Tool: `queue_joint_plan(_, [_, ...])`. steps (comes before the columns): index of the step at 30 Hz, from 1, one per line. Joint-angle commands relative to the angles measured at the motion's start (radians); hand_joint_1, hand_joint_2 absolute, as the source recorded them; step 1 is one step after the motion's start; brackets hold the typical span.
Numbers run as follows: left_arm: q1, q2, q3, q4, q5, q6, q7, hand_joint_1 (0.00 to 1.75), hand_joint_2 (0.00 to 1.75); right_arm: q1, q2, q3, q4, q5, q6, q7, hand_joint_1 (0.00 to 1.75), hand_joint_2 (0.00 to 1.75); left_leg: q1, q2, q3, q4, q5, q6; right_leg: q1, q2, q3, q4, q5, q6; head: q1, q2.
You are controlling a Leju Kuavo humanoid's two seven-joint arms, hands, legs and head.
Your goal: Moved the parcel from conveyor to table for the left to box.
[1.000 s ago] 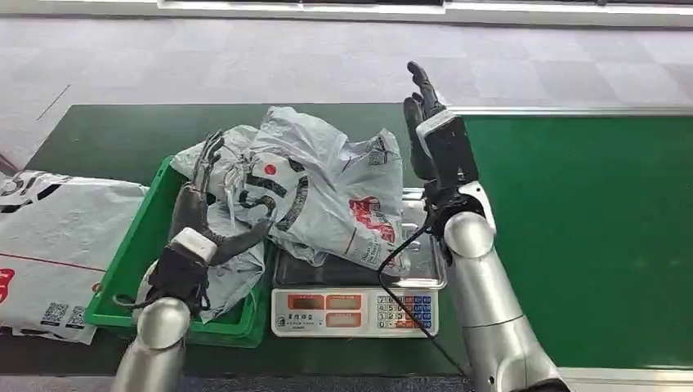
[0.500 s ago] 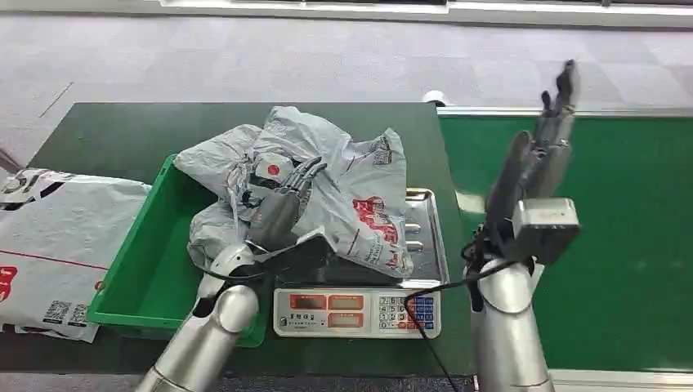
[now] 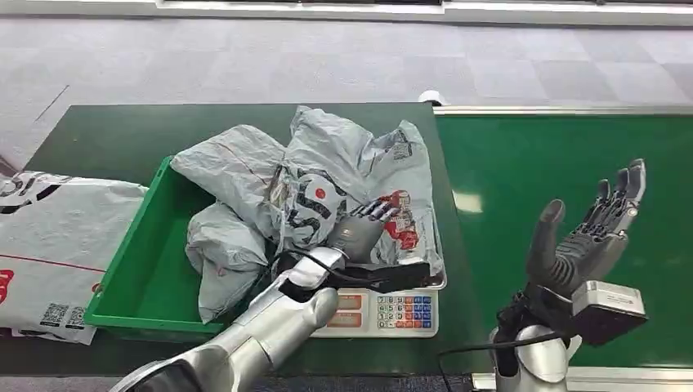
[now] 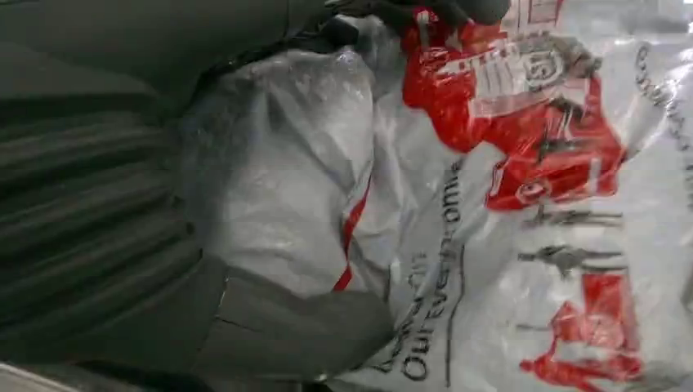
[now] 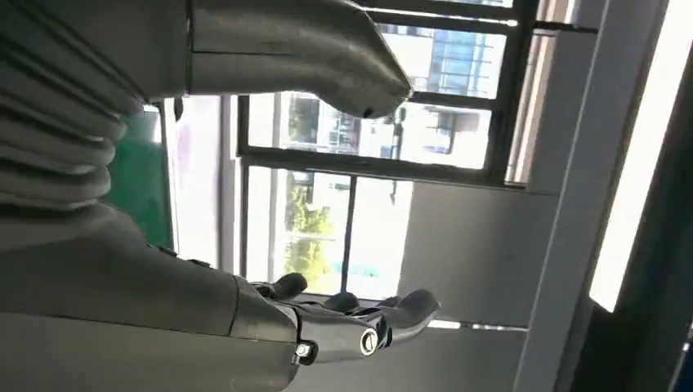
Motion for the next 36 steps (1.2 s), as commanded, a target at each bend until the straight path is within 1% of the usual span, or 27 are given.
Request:
queue_joint_plan(1, [-0.105,0.006,-0.044,0.268,-0.025,-0.009,0.0,1.75,1.75,0.0,0.012,-0.071,0.051,0.004,0.013,0.022,0.0,1.75,0.001,0.001,0.003,-0.002,0.0,0.0,0.001,0.001,0.003,-0.002,0.001,-0.001,0.0,0.0])
queue_joint_plan(6, [-0.102,0.012,-0.026,0.264,-0.038,-0.011,0.007,1.75,1.75,0.003,0.009,-0.075,0.059,0.0,0.016,0.023,0.0,1.75,0.001,0.002,0.003,-0.002,0.0,0.0,0.001,0.001,0.002,-0.001,0.001,-0.001,0.0,0.0])
queue_joint_plan(12, [-0.096,0.021,0.039,0.251,-0.03,-0.026,-0.012,1.75,1.75,0.012,-0.001,-0.065,0.074,-0.002,0.005,0.016,0.0,1.75,0.001,0.003,0.005,-0.002,0.0,-0.001,0.001,0.002,0.004,-0.001,0.001,-0.001,0.0,0.0])
queue_joint_plan(17, [-0.096,0.021,0.039,0.251,-0.03,-0.026,-0.012,1.75,1.75,0.012,-0.001,-0.065,0.074,-0.002,0.005,0.016,0.0,1.75,0.001,0.004,0.006,-0.003,0.0,-0.001,0.001,0.003,0.005,-0.002,0.001,-0.001,0.0,0.0])
queue_joint_plan(18, [-0.086,0.029,0.131,0.198,0.042,0.096,-0.093,1.75,1.75,0.026,-0.007,-0.063,0.063,-0.006,-0.005,0.016,0.0,1.75,0.001,0.004,0.007,-0.005,0.001,-0.001,0.001,0.003,0.005,-0.003,0.001,-0.002,0.0,0.0])
queue_joint_plan(19, [-0.082,0.038,0.171,0.148,0.069,0.144,-0.133,1.75,1.75,0.037,-0.009,-0.064,0.054,-0.009,-0.009,0.016,0.0,1.75,0.001,0.004,0.006,-0.003,0.001,-0.001,0.001,0.003,0.005,-0.002,0.001,-0.001,0.0,0.0])
queue_joint_plan(20, [-0.076,0.052,0.208,0.08,0.085,0.139,-0.162,1.75,1.75,0.051,-0.01,-0.065,0.042,-0.014,-0.01,0.013,0.0,1.75,0.001,0.004,0.006,-0.004,0.001,-0.001,0.001,0.003,0.005,-0.003,0.001,-0.002,0.0,0.0])
queue_joint_plan(22, [-0.025,0.075,0.284,-0.128,0.146,0.223,-0.25,1.75,1.75,0.068,-0.005,-0.072,0.031,-0.017,-0.01,0.012,0.0,1.75,0.001,0.003,0.005,-0.003,0.001,-0.001,0.001,0.002,0.004,-0.002,0.001,-0.001,0.0,0.0])
queue_joint_plan(23, [0.011,0.103,0.296,-0.278,0.156,0.182,-0.235,1.75,1.75,0.074,-0.003,-0.075,0.028,-0.016,-0.009,0.011,0.0,1.75,0.001,0.002,0.002,-0.001,0.001,-0.001,0.001,0.001,0.001,0.0,0.0,-0.001,0.0,0.0])
queue_joint_plan(24, [0.035,0.114,0.309,-0.368,0.167,0.153,-0.228,1.75,1.75,0.076,-0.002,-0.076,0.029,-0.015,-0.009,0.01,0.0,1.75,0.001,0.002,0.002,-0.001,0.001,-0.001,0.001,0.002,0.001,0.0,0.001,-0.001,0.0,0.0])
queue_joint_plan(26, [0.079,0.139,0.338,-0.534,0.217,0.153,-0.251,1.75,1.75,0.078,0.002,-0.083,0.032,-0.013,-0.009,0.013,0.0,1.75,0.0,0.003,0.001,-0.001,0.0,-0.001,0.0,0.003,0.0,0.001,0.0,-0.001,0.0,0.0])
queue_joint_plan(27, [0.103,0.153,0.354,-0.625,0.243,0.192,-0.272,1.75,1.75,0.082,0.006,-0.09,0.033,-0.013,-0.013,0.015,0.0,1.75,0.001,0.004,0.002,-0.002,0.0,-0.001,0.001,0.004,0.0,0.0,0.0,-0.001,0.0,0.0])
queue_joint_plan(28, [0.121,0.169,0.367,-0.703,0.281,0.195,-0.282,1.75,1.75,0.088,0.006,-0.096,0.031,-0.013,-0.013,0.018,0.0,1.75,0.001,0.005,0.003,-0.002,0.0,-0.001,0.001,0.005,0.001,-0.001,0.0,-0.002,0.0,0.0])
queue_joint_plan(30, [0.167,0.211,0.412,-0.869,0.37,0.248,-0.315,1.75,1.75,0.107,0.012,-0.113,0.028,-0.019,-0.015,0.022,0.0,1.75,0.001,0.008,0.004,-0.002,-0.001,-0.001,0.001,0.007,0.001,0.0,0.0,-0.002,0.0,0.0])
queue_joint_plan(31, [0.191,0.229,0.437,-0.925,0.395,0.281,-0.332,1.75,1.75,0.117,0.015,-0.121,0.024,-0.02,-0.016,0.02,0.0,1.75,0.001,0.008,0.003,-0.002,-0.001,-0.002,0.001,0.008,0.0,0.0,0.001,-0.002,0.0,0.0])
queue_joint_plan(33, [0.223,0.254,0.466,-0.98,0.431,0.285,-0.354,1.75,1.75,0.136,0.018,-0.129,0.011,-0.023,-0.014,0.014,0.0,1.75,0.0,0.008,0.002,-0.002,0.0,-0.001,0.0,0.008,-0.001,0.0,0.0,-0.002,0.0,0.0])
queue_joint_plan(35, [0.231,0.255,0.47,-0.985,0.434,0.282,-0.356,1.75,1.75,0.14,0.019,-0.131,0.007,-0.024,-0.013,0.013,0.0,1.75,0.001,0.009,0.004,-0.004,-0.001,-0.002,0.001,0.01,0.0,-0.001,0.0,-0.002,0.0,0.0])
queue_joint_plan(36, [0.231,0.244,0.473,-0.978,0.447,0.307,-0.384,1.75,1.75,0.141,0.024,-0.136,0.003,-0.022,-0.017,0.013,0.0,1.75,0.001,0.007,0.003,-0.003,-0.001,-0.002,0.001,0.008,0.0,0.0,-0.001,-0.002,0.0,0.0])
